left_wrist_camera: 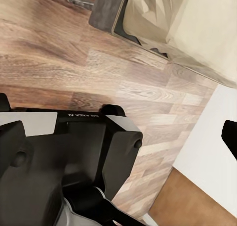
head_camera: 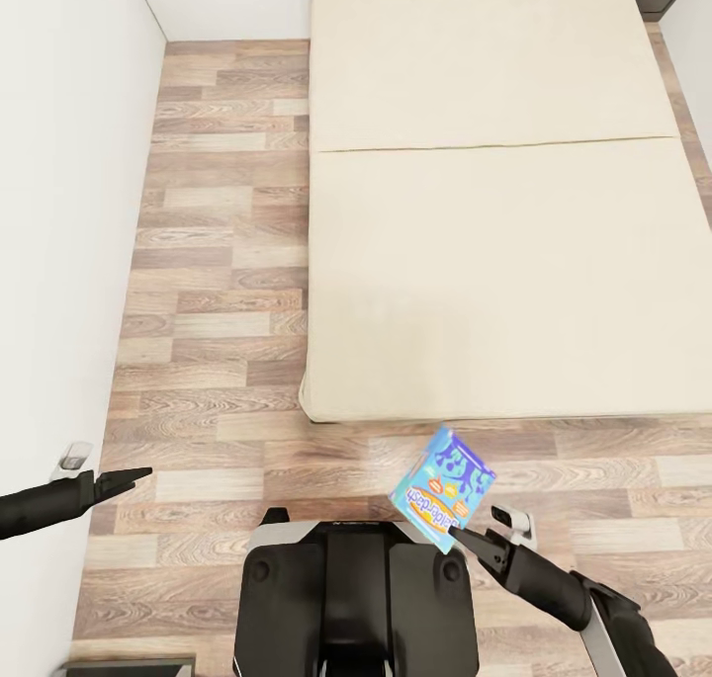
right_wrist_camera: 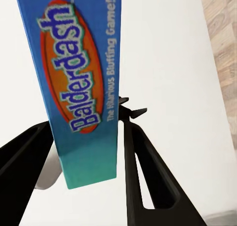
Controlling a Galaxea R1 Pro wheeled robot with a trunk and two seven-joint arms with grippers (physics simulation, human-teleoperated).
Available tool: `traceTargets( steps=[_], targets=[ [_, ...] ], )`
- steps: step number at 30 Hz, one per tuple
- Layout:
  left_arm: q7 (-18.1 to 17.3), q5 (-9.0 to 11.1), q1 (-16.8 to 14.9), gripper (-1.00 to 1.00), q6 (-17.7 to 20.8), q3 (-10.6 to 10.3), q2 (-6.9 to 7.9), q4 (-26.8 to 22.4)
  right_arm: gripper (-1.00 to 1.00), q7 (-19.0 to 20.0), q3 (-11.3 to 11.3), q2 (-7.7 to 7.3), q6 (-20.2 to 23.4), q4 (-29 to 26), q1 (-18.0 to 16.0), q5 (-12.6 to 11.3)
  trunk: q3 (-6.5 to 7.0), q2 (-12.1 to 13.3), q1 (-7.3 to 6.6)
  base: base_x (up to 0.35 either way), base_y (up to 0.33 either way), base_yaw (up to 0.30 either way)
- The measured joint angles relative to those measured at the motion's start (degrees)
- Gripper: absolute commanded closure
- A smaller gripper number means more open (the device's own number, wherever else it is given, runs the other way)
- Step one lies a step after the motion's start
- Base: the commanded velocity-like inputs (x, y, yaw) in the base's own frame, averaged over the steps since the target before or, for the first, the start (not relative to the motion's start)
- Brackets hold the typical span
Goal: Put all the toys in the child's room - the three board games (two on the bed and one on the table), the two jigsaw puzzles on the table, and the tennis ball on the table - inside the toy box on the table in the child's room.
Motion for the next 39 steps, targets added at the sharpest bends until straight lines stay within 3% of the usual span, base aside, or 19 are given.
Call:
traceTargets(
  steps=[9,12,15,21,39],
  targets=[
    [0.0,0.0,0.0,-1.00,0.0,0.0,0.11,0.0,1.00,-2.2,-0.1,0.09,0.4,0.8,0.5,0.4,0.00,0.0,0.00,0.000,0.000,0.000],
    [-0.1,0.1,0.0,-1.00,0.0,0.0,0.07,0.0,1.00,-5.7,-1.3,0.03,1.5,0.7,0.6,0.3,0.00,0.0,0.00,0.000,0.000,0.000],
    [-0.1,0.1,0.0,-1.00,0.0,0.0,-0.06,0.0,1.00,-11.1,-4.4,-0.03,2.7,-1.9,0.7,0.4,0.00,0.0,0.00,0.000,0.000,0.000],
    [-0.1,0.1,0.0,-1.00,0.0,-0.1,-0.23,0.0,1.00,-15.1,-6.7,-0.05,3.5,-5.3,1.5,0.2,0.00,0.0,0.00,0.000,0.000,0.000],
    [-0.1,0.1,0.0,-1.00,0.0,0.0,-0.22,0.0,1.00,-13.8,-6.9,-0.02,3.0,-10.3,4.0,0.2,1.20,0.0,0.00,0.000,0.000,0.000]
  ],
)
